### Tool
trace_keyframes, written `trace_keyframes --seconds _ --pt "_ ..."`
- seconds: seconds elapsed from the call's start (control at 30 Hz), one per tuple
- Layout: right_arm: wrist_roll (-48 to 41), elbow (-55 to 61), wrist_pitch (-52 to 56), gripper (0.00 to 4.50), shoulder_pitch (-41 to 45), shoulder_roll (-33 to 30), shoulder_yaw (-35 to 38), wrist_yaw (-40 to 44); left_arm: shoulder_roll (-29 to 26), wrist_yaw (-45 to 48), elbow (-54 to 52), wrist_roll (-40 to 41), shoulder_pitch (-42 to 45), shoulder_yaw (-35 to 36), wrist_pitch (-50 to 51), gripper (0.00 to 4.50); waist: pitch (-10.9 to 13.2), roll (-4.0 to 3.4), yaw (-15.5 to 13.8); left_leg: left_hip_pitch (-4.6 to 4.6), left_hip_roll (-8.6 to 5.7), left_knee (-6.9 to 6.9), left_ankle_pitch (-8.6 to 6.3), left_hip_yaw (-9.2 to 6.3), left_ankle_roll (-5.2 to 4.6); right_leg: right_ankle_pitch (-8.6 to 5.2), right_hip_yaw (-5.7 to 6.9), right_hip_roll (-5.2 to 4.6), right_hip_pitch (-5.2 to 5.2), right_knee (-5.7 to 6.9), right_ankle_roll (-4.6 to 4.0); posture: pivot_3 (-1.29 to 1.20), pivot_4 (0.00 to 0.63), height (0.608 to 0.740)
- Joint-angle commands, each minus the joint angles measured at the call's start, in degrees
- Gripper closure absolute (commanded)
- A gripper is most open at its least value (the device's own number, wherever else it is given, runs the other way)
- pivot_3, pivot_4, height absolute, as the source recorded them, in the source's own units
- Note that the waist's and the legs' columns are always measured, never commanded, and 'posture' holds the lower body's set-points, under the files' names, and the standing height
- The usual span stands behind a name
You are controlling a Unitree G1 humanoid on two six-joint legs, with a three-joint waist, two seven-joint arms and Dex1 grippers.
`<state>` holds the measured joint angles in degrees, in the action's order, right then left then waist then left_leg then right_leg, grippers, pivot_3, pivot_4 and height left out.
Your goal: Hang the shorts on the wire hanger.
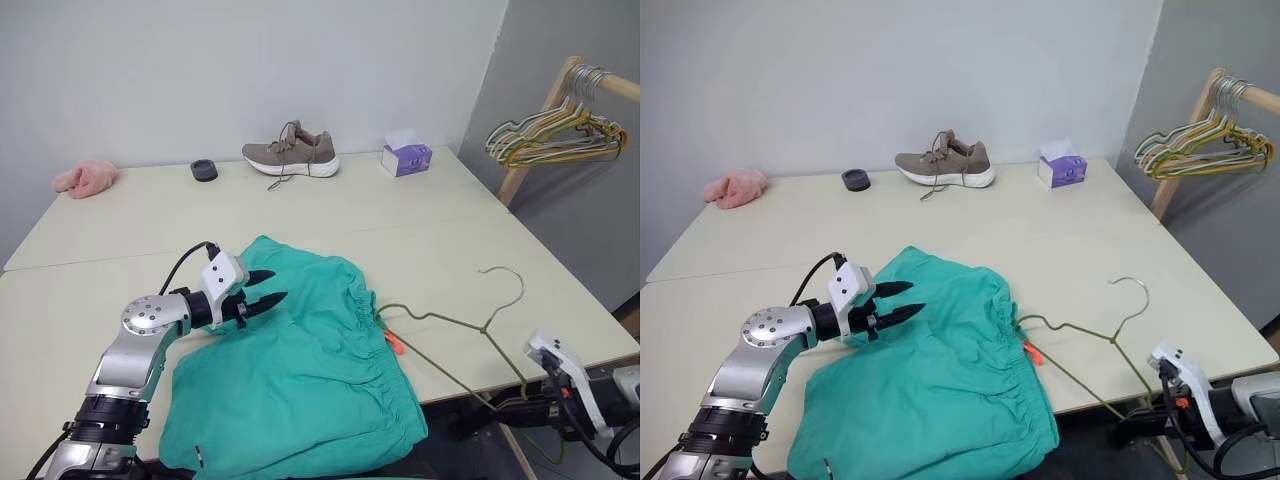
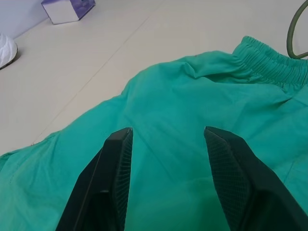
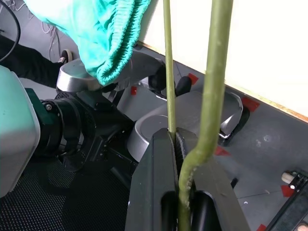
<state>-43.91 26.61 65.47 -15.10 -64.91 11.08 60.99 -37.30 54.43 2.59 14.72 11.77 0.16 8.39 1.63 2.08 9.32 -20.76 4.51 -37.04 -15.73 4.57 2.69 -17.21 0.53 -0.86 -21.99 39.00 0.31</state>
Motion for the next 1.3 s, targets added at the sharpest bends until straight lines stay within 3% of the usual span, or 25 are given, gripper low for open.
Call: trace_keyframes --seconds 0.03,0.33,0.73,1.07,1.3 --pt "0.6 1.4 -1.0 4.50 1.5 0.1 -2.3 -0.7 -0.1 -0.3 -1.7 0.1 0.3 0.8 -0.7 2.02 0.0 0.00 0.0 0.00 0.00 0.00 0.00 0.00 0.00 0.00 0.00 0.00 0.00 0.00 0.00 -0.19 0.000 0.740" --pt "1.5 -2.0 -1.4 4.50 5.3 1.3 -4.7 -2.7 -0.3 -0.2 -1.1 0.0 0.1 1.0 -1.3 2.02 0.0 0.00 0.0 0.00 0.00 -0.01 0.00 0.01 0.00 0.00 -0.01 0.00 0.00 0.01 0.00 -0.19 0.000 0.740" --pt "-3.0 -1.9 1.5 4.50 -2.7 0.4 7.0 0.3 -0.2 0.1 -1.3 0.6 -0.5 1.5 -1.7 2.02 0.0 0.01 -0.9 0.00 0.00 0.00 0.00 0.01 0.00 0.00 0.01 0.00 0.00 0.01 0.00 -0.19 0.000 0.740" --pt "-2.7 -2.4 2.1 4.50 -0.2 3.0 3.2 -3.4 -1.8 6.2 -5.4 3.4 -2.5 0.2 2.1 2.02 0.0 0.02 -1.0 0.00 0.00 0.00 0.00 0.02 0.00 0.00 -0.01 0.00 0.00 0.02 0.00 -0.19 0.000 0.740" --pt "-3.5 -0.2 1.9 4.50 -2.8 2.0 3.3 -1.9 -3.5 10.0 -8.7 5.7 -5.5 0.2 4.5 2.02 0.0 0.02 -1.0 0.00 0.01 0.01 0.00 0.02 0.00 0.00 -0.01 0.00 0.00 0.01 -0.01 -0.18 0.000 0.740"
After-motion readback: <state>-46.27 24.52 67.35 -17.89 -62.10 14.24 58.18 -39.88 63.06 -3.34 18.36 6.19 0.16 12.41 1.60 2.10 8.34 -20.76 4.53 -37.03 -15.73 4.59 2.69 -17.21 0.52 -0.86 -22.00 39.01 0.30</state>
